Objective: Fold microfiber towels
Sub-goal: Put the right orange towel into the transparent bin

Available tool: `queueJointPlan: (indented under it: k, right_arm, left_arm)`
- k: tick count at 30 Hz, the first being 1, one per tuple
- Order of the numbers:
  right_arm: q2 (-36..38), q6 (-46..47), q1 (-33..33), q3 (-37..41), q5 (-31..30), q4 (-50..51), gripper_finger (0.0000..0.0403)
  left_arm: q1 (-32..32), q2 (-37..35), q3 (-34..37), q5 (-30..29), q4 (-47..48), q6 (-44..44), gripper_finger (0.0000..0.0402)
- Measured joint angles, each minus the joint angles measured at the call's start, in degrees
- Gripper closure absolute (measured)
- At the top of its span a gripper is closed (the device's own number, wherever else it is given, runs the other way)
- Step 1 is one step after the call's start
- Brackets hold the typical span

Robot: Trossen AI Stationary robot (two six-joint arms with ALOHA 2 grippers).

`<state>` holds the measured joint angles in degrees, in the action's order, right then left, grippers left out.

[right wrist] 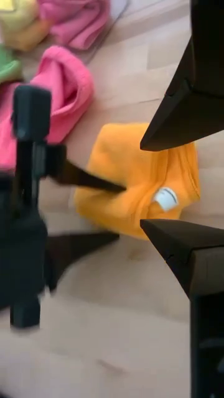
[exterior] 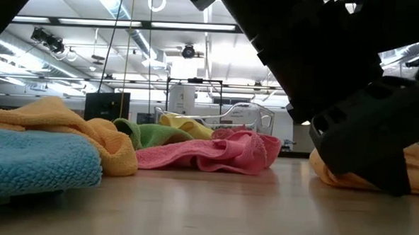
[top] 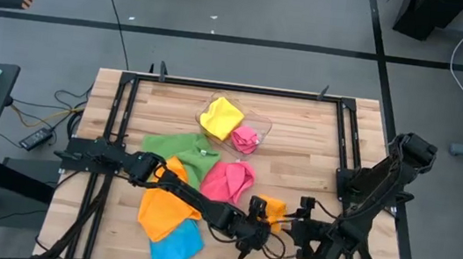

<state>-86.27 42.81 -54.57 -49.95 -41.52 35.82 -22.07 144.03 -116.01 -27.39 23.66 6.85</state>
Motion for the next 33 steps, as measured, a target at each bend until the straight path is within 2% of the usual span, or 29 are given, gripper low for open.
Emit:
queueJointPlan:
  k: [5,15,26,33]
  right_arm:
    - [0.03,-3.76,-1.88,0.00,-0.79,-1.32,0.0203]
    - [0.03,-3.16,-1.83,0.00,-1.92,-1.34,0.0203]
    - [0.03,-1.97,-1.83,0.00,-3.04,-0.98,0.0203]
    - [0.07,0.96,-2.27,-0.02,-5.86,3.87,0.0203]
  left_arm:
    - [0.90,0.09,0.00,-0.19,0.55,-0.26,0.0222]
    - [2.43,0.19,0.04,0.02,2.30,-1.09,0.0370]
    - [2.56,-1.86,0.22,0.95,5.64,-0.20,0.0376]
    - [2.69,-6.01,0.20,-3.38,9.63,-0.16,0.0376]
